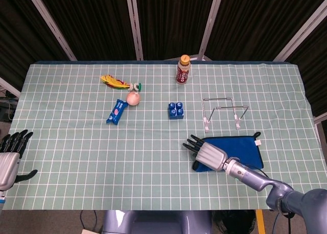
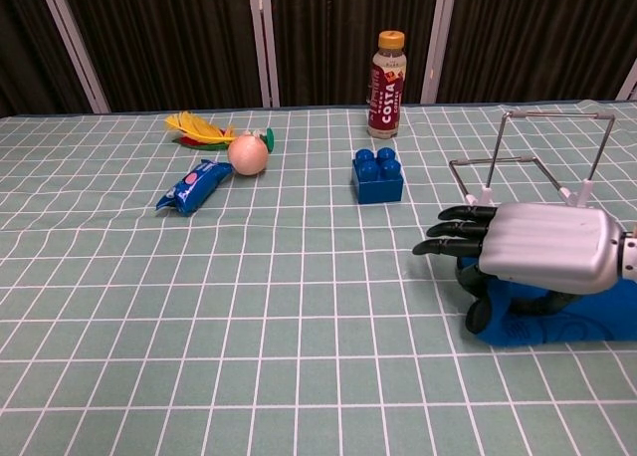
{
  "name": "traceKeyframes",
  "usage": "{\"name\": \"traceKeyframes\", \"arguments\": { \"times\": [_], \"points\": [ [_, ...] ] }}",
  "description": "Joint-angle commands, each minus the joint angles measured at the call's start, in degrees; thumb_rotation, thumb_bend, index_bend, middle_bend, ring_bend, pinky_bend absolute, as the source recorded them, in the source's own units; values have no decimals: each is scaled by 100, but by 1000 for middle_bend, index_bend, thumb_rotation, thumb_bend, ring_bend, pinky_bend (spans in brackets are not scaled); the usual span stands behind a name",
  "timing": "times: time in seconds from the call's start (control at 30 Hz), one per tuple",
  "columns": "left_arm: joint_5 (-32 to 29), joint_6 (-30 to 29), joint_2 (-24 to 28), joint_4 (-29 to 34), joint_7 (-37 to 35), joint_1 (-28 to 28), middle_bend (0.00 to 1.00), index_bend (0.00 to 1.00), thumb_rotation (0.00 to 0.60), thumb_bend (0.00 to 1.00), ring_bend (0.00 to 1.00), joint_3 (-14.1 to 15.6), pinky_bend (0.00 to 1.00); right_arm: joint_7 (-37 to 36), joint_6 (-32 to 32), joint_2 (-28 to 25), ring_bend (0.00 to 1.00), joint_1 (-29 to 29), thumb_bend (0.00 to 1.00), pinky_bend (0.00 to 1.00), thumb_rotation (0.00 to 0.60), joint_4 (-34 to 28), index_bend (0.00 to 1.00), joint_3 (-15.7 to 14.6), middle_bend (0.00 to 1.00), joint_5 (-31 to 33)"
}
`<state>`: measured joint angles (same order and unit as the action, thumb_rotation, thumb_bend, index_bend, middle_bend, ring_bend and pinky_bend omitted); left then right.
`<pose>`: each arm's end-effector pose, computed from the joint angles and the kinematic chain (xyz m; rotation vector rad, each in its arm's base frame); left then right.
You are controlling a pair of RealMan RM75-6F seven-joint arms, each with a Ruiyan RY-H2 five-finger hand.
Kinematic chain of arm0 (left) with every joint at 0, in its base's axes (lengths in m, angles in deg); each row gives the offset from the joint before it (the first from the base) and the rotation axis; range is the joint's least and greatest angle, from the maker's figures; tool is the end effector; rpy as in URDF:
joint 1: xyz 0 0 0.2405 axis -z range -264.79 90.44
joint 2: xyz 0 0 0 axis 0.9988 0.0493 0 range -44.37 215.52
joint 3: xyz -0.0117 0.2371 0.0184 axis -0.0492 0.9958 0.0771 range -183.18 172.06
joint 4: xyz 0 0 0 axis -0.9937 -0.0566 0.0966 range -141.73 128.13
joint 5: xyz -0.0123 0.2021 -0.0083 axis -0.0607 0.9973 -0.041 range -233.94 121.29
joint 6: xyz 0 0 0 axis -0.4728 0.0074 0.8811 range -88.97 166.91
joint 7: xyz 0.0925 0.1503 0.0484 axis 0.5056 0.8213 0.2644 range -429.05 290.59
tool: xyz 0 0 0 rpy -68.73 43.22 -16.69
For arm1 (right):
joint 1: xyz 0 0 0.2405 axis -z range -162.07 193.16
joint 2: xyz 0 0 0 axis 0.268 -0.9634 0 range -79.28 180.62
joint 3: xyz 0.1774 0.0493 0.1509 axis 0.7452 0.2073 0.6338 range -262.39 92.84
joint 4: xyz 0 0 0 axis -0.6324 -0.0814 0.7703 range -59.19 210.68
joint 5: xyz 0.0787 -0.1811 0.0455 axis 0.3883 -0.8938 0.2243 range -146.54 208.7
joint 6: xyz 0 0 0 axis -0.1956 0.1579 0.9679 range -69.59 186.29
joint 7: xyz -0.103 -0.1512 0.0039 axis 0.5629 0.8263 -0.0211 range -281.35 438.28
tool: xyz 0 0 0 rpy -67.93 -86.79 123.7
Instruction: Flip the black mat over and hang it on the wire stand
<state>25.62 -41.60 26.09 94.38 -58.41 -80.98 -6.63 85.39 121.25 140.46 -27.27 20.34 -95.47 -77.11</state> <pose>-0.2828 0.2148 0.1532 -1.4564 -0.9111 -0.7364 -0.1938 -0.3201 -0.0466 2.4333 -0.0508 0.7030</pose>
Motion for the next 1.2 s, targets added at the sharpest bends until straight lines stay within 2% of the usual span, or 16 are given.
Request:
{"name": "traceKeyframes", "arguments": {
  "times": [0.03, 0.23, 0.37, 0.57, 0.9, 1.2],
  "points": [
    [1, 0, -3, 0, 11, 1, 0, 0, 600, 0, 0, 2, 0, -12, 9, 5, 0, 8, 327, 0, 600, 11, 527, -3, 26, 5],
    [-5, 8, -8, 2, 17, 4, 0, 0, 600, 0, 0, 3, 0, -54, 94, 9, 0, 61, 443, 0, 600, 52, 642, 16, 37, 46],
    [-15, 11, -3, -2, -5, 6, 0, 0, 600, 0, 0, -2, 0, -230, 266, -2, 0, 154, 451, 0, 600, 28, 673, 62, 45, 125],
    [-9, 31, 1, 10, -3, 19, 0, 0, 600, 0, 0, 3, 0, -882, 871, -217, 0, 395, 453, 0, 600, -317, 682, 380, 50, 475],
    [158, -201, 159, 53, -324, -100, 0, 0, 600, 0, 0, 25, 0, -1158, 1355, -907, 0, 771, 455, 0, 600, -1417, 699, 1026, 54, 1291],
    [369, -336, 290, 136, -540, -170, 0, 0, 600, 0, 0, 80, 0, -697, 1665, -1387, 0, 1148, 474, 0, 600, -2697, 714, 1578, 61, 2060]
  ]
}}
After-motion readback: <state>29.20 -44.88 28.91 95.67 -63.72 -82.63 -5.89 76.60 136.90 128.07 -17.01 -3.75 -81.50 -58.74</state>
